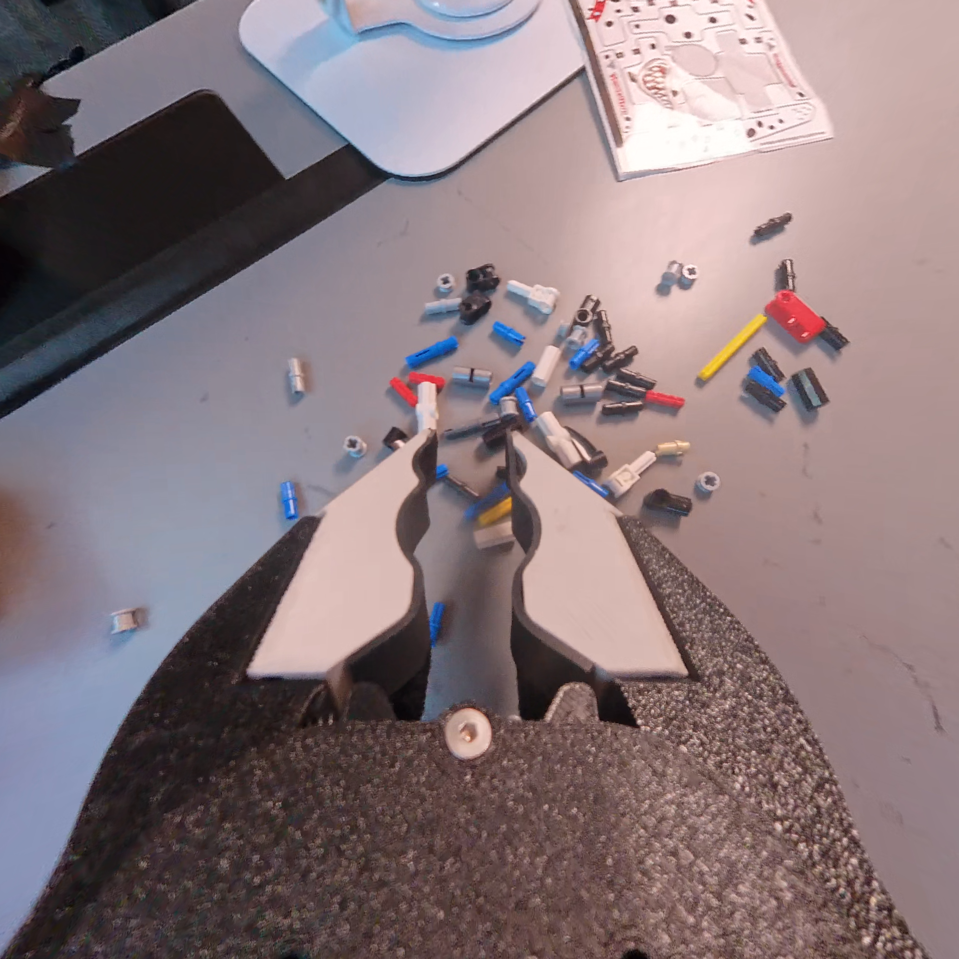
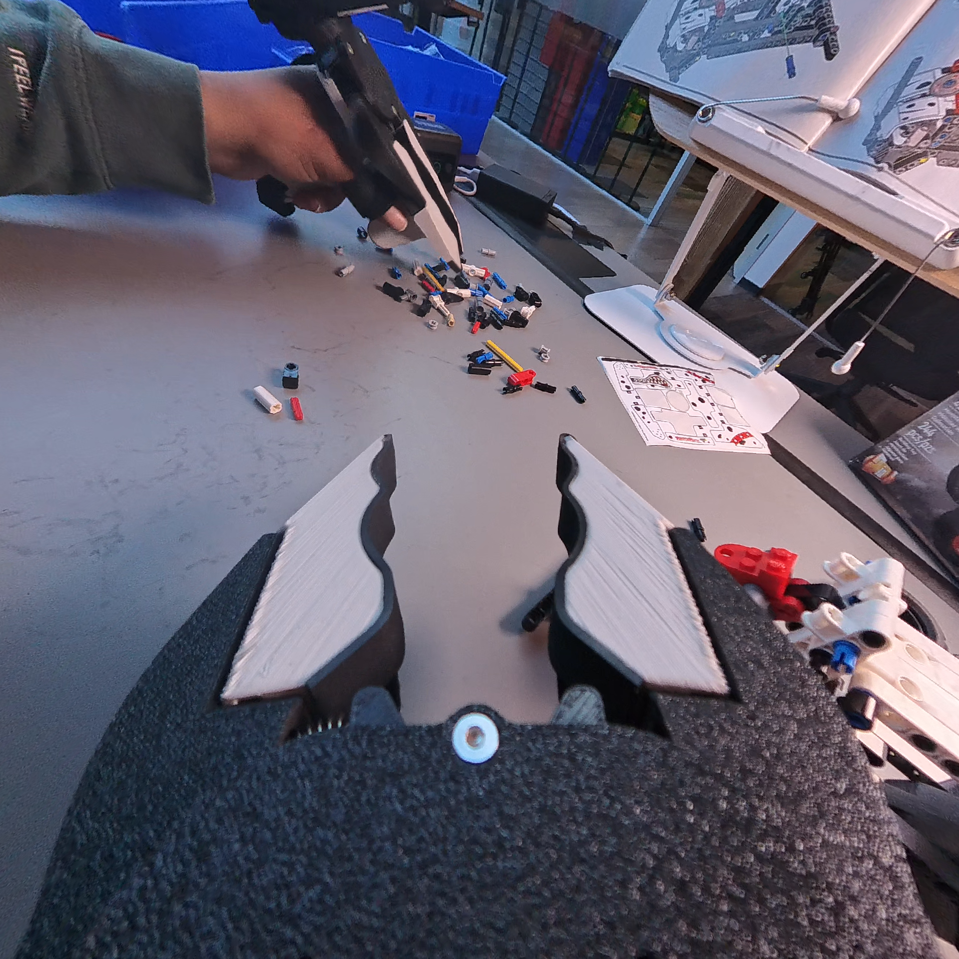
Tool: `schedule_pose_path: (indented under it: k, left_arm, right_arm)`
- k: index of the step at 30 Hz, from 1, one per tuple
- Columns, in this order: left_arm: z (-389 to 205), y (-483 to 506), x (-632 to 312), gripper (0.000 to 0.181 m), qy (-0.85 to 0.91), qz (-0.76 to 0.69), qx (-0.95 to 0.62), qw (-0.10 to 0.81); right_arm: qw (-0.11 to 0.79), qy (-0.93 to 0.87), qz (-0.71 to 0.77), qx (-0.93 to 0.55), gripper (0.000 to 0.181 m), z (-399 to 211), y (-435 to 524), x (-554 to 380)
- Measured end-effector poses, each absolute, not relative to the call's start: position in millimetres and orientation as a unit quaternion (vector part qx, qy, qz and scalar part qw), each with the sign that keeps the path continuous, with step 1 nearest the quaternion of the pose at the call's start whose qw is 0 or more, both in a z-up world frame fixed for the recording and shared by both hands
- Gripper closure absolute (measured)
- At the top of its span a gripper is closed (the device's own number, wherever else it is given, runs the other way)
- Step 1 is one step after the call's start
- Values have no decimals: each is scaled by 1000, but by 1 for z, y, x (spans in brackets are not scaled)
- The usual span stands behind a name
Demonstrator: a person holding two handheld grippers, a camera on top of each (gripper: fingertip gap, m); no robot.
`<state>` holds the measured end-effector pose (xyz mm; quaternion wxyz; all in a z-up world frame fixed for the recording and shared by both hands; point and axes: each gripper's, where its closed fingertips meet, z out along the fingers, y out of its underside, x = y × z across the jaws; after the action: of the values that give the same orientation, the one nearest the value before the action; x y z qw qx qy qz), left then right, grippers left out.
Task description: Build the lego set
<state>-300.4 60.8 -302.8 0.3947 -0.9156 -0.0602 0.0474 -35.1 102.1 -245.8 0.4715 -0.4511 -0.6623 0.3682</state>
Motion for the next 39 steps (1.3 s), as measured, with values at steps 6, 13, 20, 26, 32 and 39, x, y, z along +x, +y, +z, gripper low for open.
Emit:
schedule_pose_path:
  k: [6, 13, 20, 26, 32, 39]
  left_arm:
    - [-304, 59, -328, 152, -112, 60, -912, 389]
    - [-311, 59, -324, 176, -107, 31, -922, 372]
    - [-294, 59, -304, 179, -88, -6, -910, 406]
    - [-244, 43, -325, 161, -164, 21, -847, 505]
    - [-245, 13, -342, 155, -212, 74, -841, 493]
    - [-279, -13, -328, 152, -226, 98, -873, 422]
  right_arm:
    - [470, -664, 367, -451, 119, -247, 102, -36]
    - [470, -662, 369, -453, 119, -246, 103, -36]
    - [471, -663, 368, -451, 119, -246, 103, -35]
    - [470, -664, 369, -449, 120, -246, 103, -35]
    - [470, -666, 367, -448, 120, -247, 103, -34]
    - [471, -666, 366, -448, 120, -247, 104, -33]
